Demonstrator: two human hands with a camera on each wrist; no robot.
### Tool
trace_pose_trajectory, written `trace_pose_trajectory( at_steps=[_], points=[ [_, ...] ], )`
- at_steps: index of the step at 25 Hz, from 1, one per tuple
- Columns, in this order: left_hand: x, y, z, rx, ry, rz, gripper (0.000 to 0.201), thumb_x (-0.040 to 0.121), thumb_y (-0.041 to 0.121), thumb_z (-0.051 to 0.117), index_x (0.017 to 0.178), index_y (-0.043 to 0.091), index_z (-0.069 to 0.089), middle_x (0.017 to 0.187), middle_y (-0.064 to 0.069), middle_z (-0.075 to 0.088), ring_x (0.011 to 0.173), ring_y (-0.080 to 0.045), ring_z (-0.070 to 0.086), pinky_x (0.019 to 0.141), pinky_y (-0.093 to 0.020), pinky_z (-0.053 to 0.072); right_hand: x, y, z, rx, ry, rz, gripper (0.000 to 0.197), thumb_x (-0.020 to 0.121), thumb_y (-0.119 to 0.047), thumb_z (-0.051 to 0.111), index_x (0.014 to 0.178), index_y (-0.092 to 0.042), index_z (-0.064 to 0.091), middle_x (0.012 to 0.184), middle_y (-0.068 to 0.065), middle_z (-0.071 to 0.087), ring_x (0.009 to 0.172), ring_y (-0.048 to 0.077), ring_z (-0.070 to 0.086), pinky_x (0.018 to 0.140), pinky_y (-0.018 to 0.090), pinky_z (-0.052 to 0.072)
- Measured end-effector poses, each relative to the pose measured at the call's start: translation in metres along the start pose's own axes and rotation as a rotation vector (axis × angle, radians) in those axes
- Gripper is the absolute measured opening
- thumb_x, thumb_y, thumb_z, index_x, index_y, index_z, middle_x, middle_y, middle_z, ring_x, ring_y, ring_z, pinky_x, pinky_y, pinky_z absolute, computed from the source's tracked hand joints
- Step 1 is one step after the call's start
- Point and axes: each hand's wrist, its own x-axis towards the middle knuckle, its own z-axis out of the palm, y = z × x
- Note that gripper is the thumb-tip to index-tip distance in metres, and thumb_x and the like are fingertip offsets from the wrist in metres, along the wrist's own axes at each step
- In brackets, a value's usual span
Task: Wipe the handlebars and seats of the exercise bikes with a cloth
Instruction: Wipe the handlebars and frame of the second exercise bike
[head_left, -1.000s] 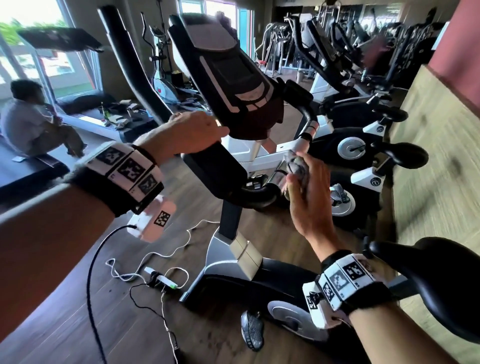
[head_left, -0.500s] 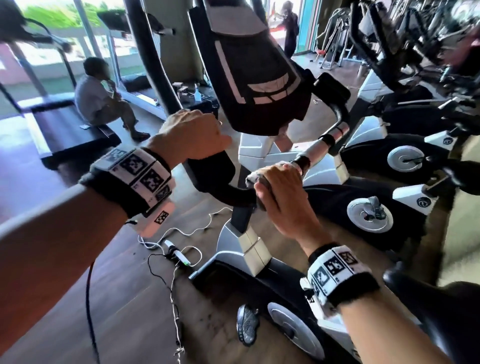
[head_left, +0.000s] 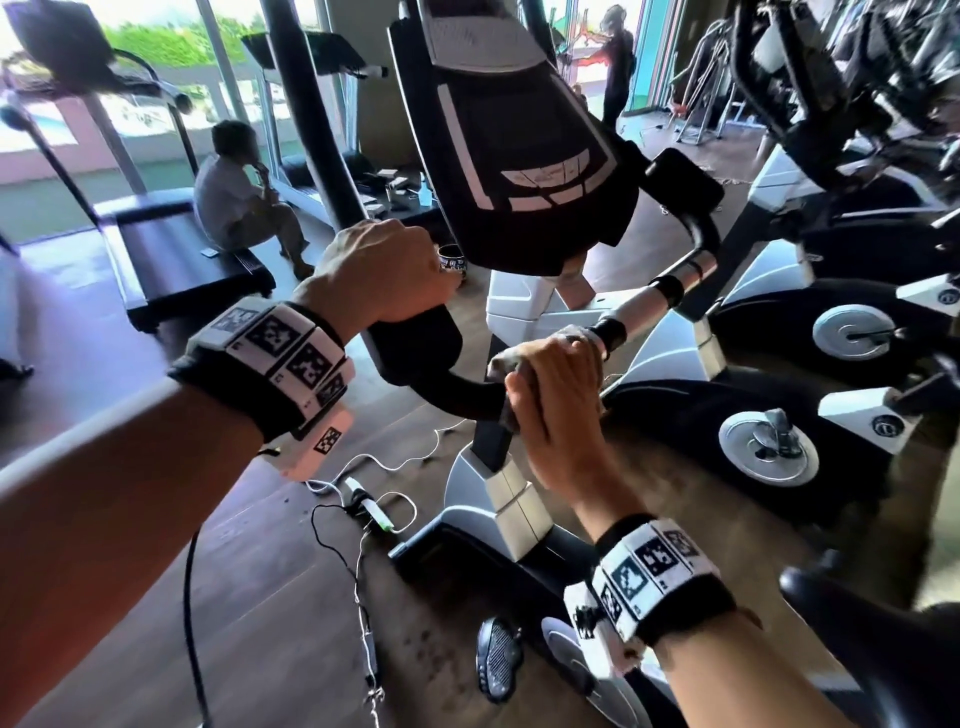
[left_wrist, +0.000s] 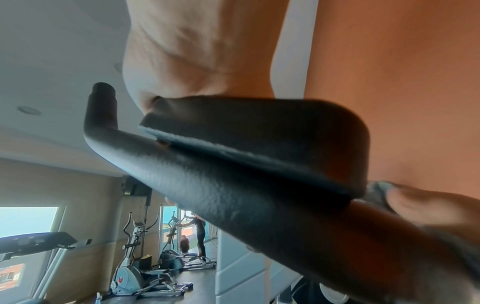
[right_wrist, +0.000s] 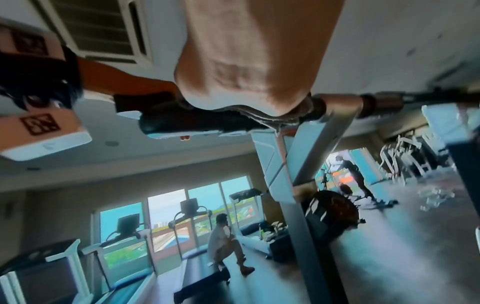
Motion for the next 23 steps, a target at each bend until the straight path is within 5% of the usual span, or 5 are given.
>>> trace_pose_trajectory(
  at_steps=[6, 11, 15, 20, 23],
  points=[
    [-0.003, 0.002, 0.000, 0.000, 0.033, 0.005, 0.041, 0.092, 0.052, 0.047, 0.074, 0.021, 0.068, 0.065, 0.005, 0.048, 0.080, -0.025, 0.056, 0.072, -0.032, 0.039, 0.028, 0.039, -0.011, 0.036, 0.023, 0.145, 0.030, 0.102, -0.030, 0.040, 0.095, -0.011, 0.062, 0.095, 0.004, 0.062, 0.098, 0.029, 0.053, 0.097, 0.058, 0.040],
    [-0.006, 0.004, -0.001, -0.014, 0.055, -0.012, 0.041, 0.094, 0.049, 0.047, 0.079, 0.020, 0.072, 0.068, 0.003, 0.052, 0.080, -0.023, 0.056, 0.070, -0.031, 0.036, -0.002, 0.045, -0.013, 0.136, -0.009, 0.011, 0.035, 0.105, -0.024, 0.035, 0.121, -0.006, 0.060, 0.123, 0.004, 0.057, 0.123, 0.021, 0.048, 0.113, 0.049, 0.034],
    [-0.007, 0.004, -0.002, -0.026, 0.071, -0.011, 0.041, 0.094, 0.049, 0.048, 0.079, 0.020, 0.072, 0.067, 0.002, 0.053, 0.078, -0.022, 0.057, 0.069, -0.030, 0.036, 0.045, 0.058, -0.017, -0.022, -0.065, 0.136, 0.023, 0.102, -0.032, 0.036, 0.088, -0.026, 0.053, 0.094, -0.010, 0.055, 0.098, 0.022, 0.055, 0.107, 0.058, 0.037],
    [-0.007, 0.004, -0.002, -0.016, 0.090, -0.019, 0.039, 0.093, 0.050, 0.049, 0.083, 0.022, 0.075, 0.071, 0.003, 0.054, 0.080, -0.022, 0.053, 0.070, -0.030, 0.033, 0.012, 0.067, -0.013, 0.047, 0.040, 0.021, 0.032, 0.104, -0.021, 0.035, 0.112, -0.006, 0.062, 0.115, 0.009, 0.061, 0.114, 0.027, 0.053, 0.109, 0.053, 0.038],
    [-0.006, 0.005, -0.001, -0.030, 0.096, -0.010, 0.040, 0.093, 0.050, 0.049, 0.083, 0.021, 0.076, 0.068, 0.003, 0.052, 0.082, -0.023, 0.056, 0.071, -0.030, 0.035, 0.046, 0.071, -0.020, -0.109, -0.065, 0.112, 0.030, 0.101, -0.029, 0.038, 0.086, -0.016, 0.060, 0.090, 0.007, 0.066, 0.096, 0.031, 0.059, 0.106, 0.056, 0.040]
  ],
)
